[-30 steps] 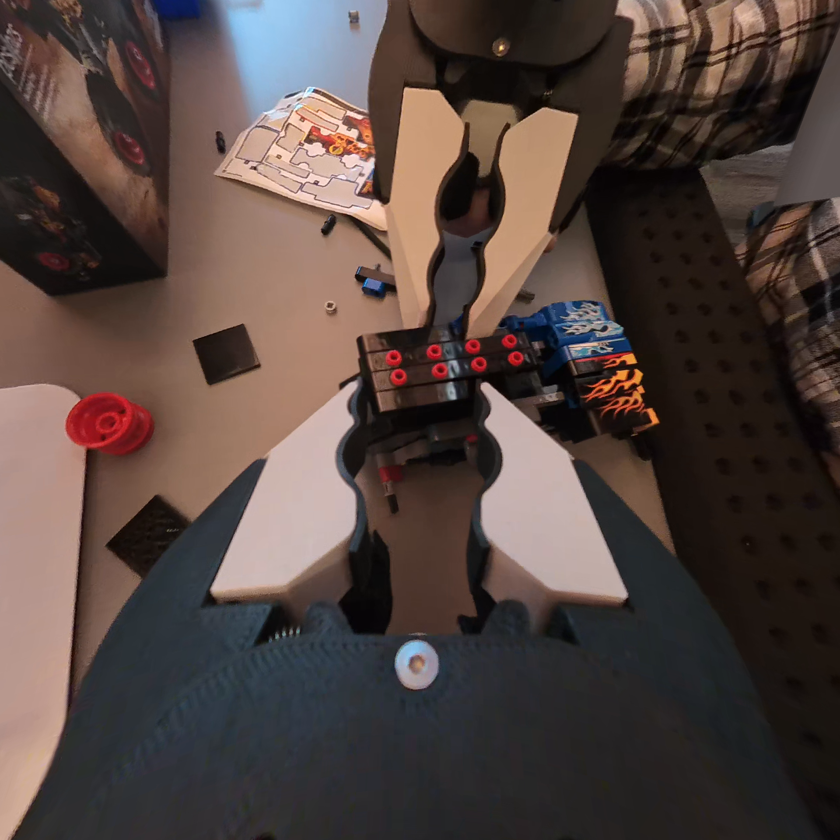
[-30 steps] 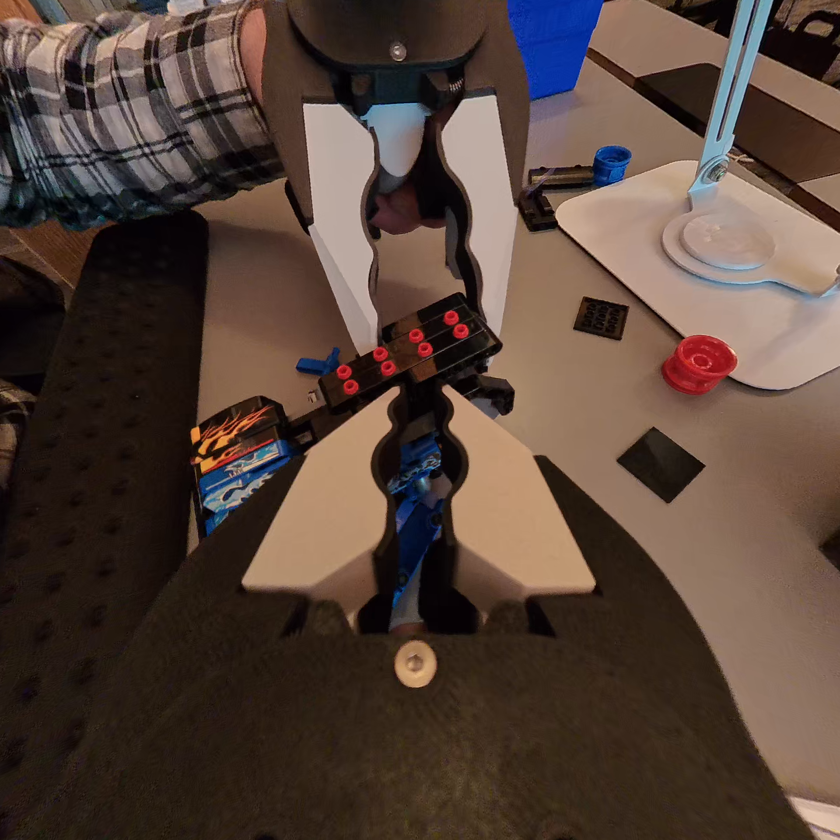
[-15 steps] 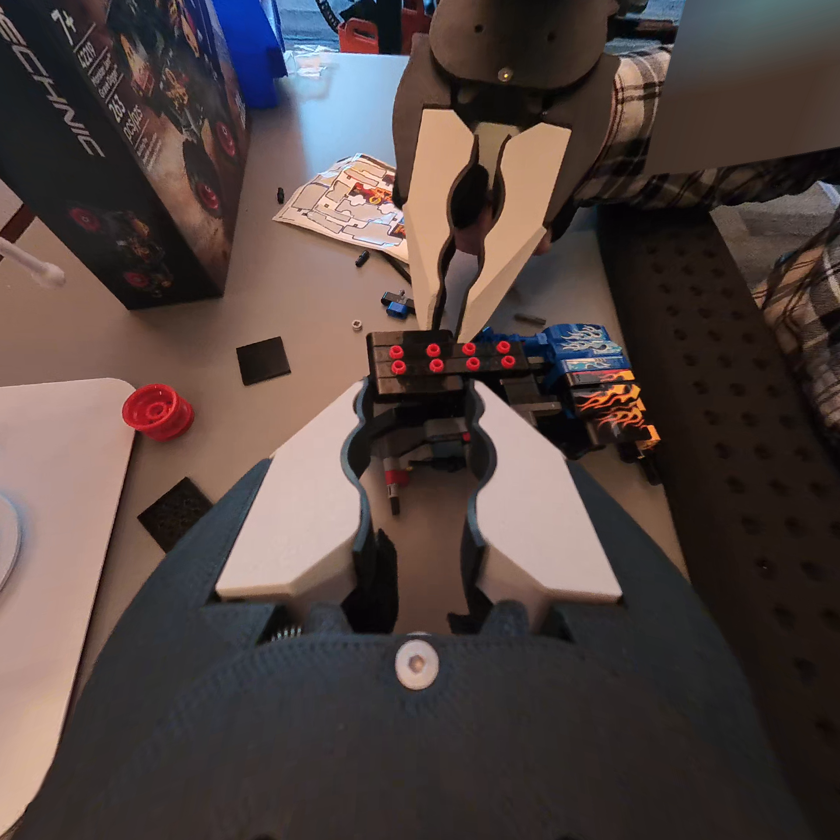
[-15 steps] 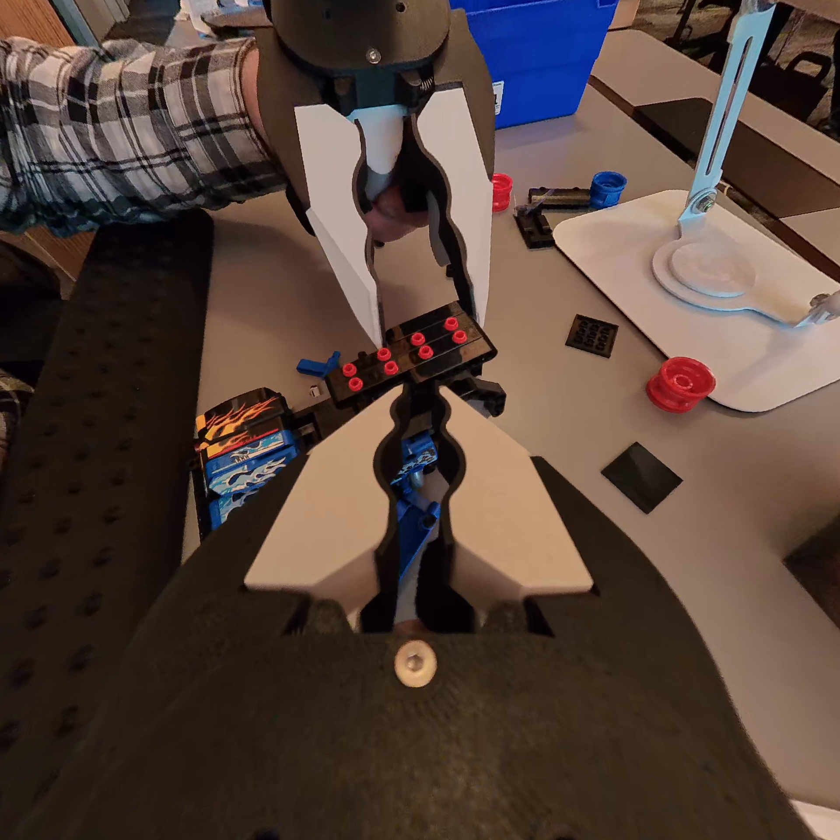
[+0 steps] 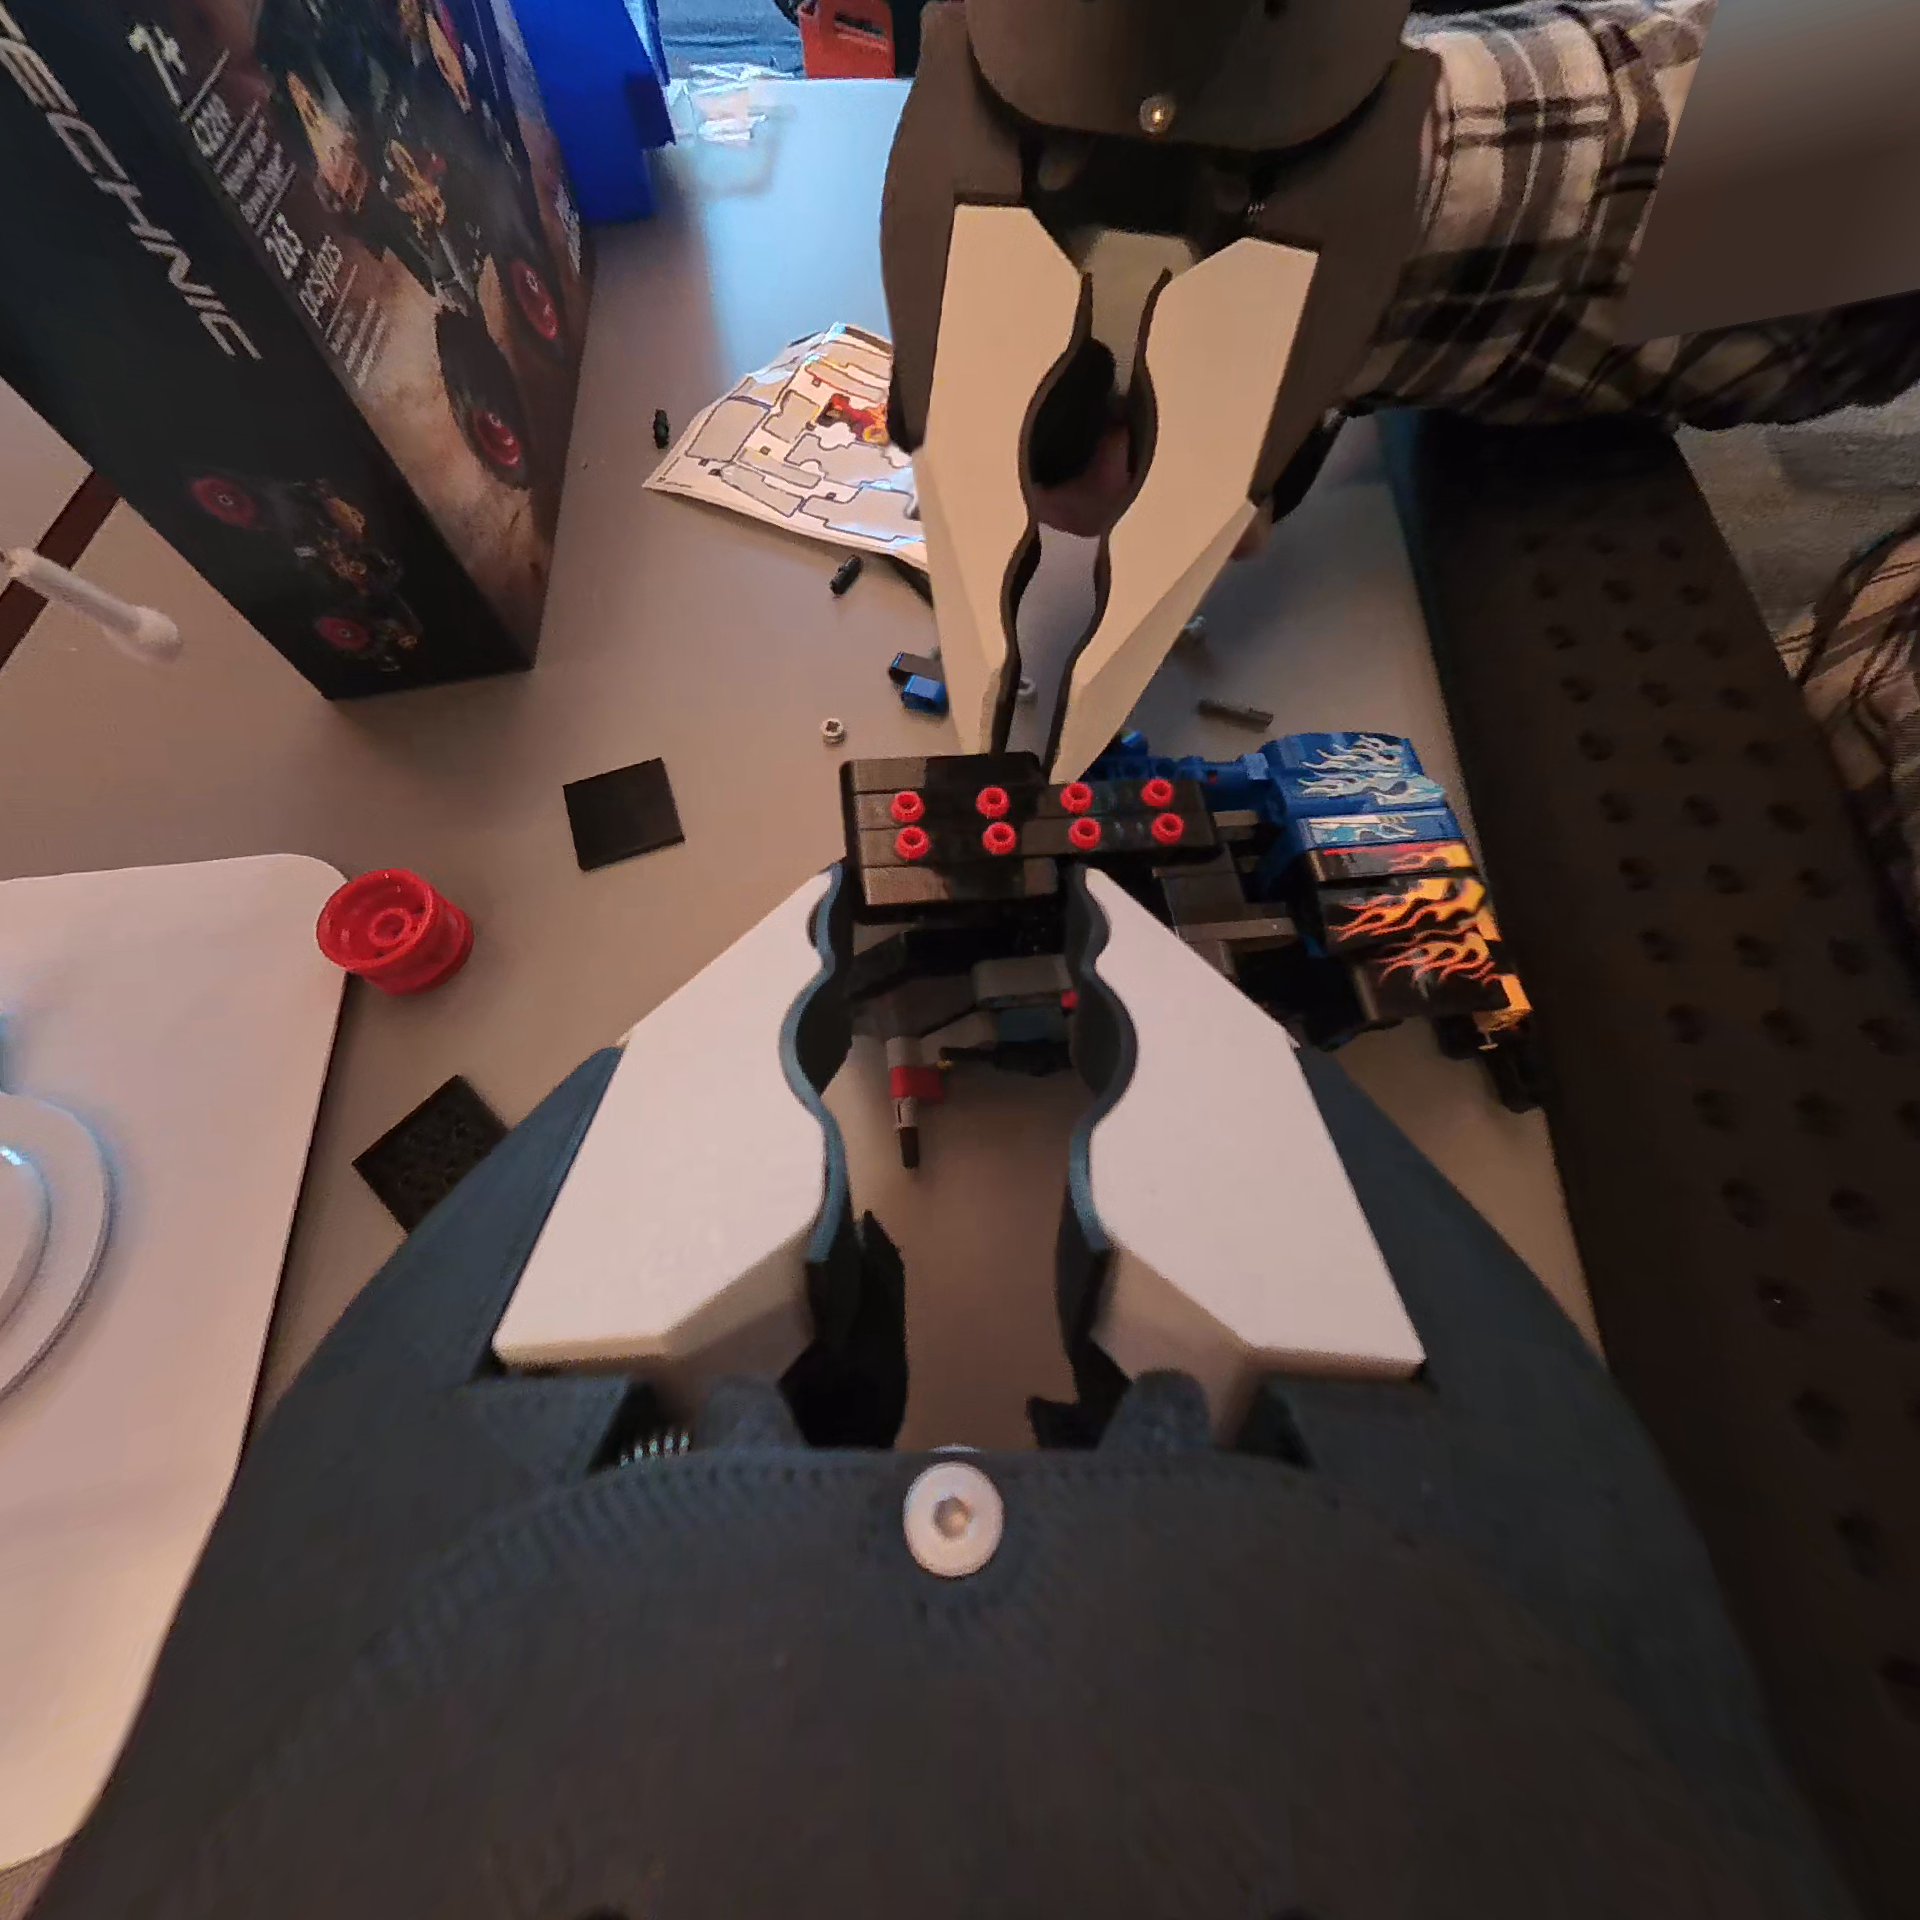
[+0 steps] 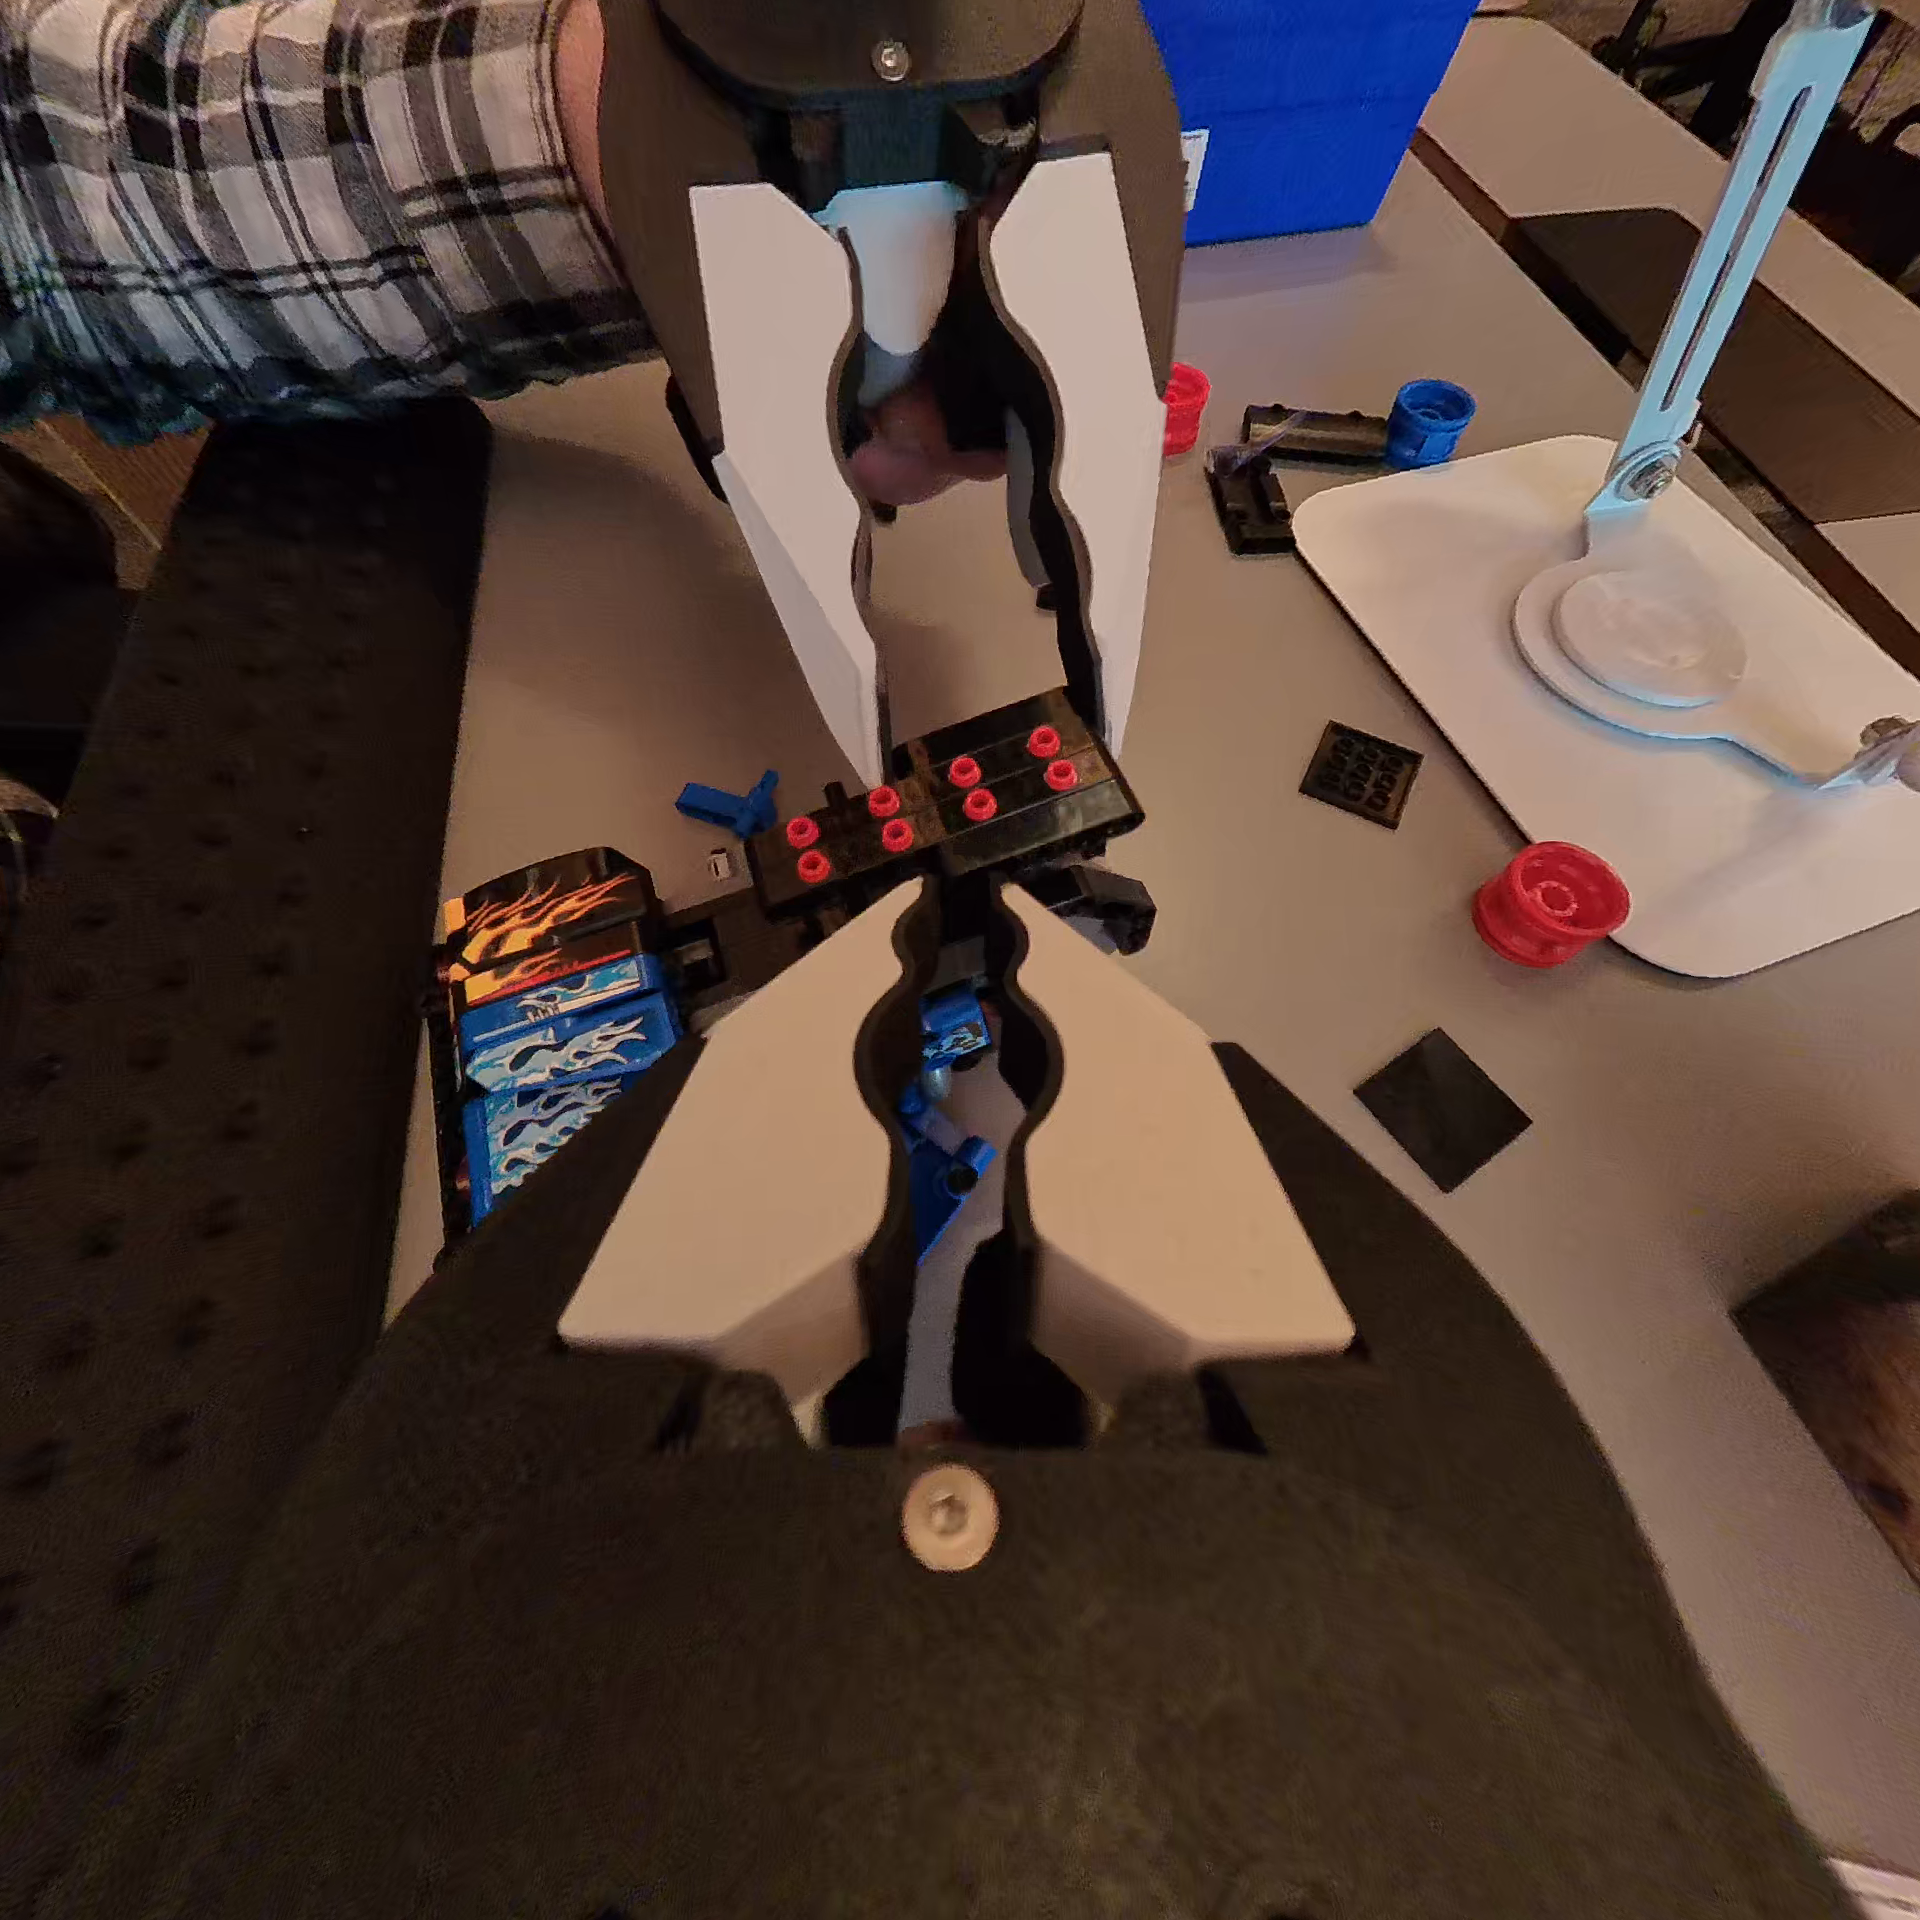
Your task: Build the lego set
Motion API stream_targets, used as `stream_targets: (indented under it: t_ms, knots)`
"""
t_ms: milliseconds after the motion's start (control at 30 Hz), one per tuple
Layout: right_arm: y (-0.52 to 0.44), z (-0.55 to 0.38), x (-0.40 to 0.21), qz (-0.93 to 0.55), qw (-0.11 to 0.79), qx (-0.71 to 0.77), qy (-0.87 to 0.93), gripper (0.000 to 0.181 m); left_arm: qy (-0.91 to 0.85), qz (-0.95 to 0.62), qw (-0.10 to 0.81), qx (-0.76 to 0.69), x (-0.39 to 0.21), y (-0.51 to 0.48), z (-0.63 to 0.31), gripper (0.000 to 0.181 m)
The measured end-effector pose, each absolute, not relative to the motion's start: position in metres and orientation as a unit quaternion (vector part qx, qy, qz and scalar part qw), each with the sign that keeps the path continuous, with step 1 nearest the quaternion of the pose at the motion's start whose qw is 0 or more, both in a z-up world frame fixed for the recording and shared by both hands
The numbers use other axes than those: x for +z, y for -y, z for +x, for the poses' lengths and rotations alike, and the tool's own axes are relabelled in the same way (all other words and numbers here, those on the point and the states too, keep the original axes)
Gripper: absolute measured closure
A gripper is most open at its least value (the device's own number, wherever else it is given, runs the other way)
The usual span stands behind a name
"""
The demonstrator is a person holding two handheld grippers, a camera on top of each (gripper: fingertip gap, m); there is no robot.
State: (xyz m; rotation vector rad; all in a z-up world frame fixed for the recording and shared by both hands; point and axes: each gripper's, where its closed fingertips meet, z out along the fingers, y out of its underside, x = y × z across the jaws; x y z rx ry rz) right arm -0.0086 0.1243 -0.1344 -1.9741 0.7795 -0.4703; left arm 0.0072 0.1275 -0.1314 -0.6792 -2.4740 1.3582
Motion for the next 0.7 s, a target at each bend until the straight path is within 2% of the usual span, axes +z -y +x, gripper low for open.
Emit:
stream_targets:
  t_ms: [100, 167, 367, 533, 700]
  knots:
    - [-0.120, -0.009, -0.137, -0.804, 0.462, -0.187, -0.323, 0.172, 0.845, -0.212, 0.107, 0.480, -0.129, -0.130, 0.013, 0.137]
    - [-0.115, -0.009, -0.136, -0.800, 0.465, -0.188, -0.330, 0.169, 0.841, -0.211, 0.111, 0.486, -0.125, -0.134, 0.013, 0.146]
    - [-0.113, -0.001, -0.126, -0.794, 0.469, -0.203, -0.328, 0.160, 0.843, -0.205, 0.076, 0.491, -0.126, -0.134, 0.019, 0.151]
    - [-0.116, 0.002, -0.126, -0.793, 0.479, -0.189, -0.325, 0.172, 0.844, -0.192, 0.054, 0.498, -0.126, -0.134, 0.025, 0.152]
    - [-0.100, -0.004, -0.121, -0.789, 0.469, -0.199, -0.344, 0.159, 0.850, -0.184, 0.046, 0.491, -0.130, -0.141, 0.026, 0.142]
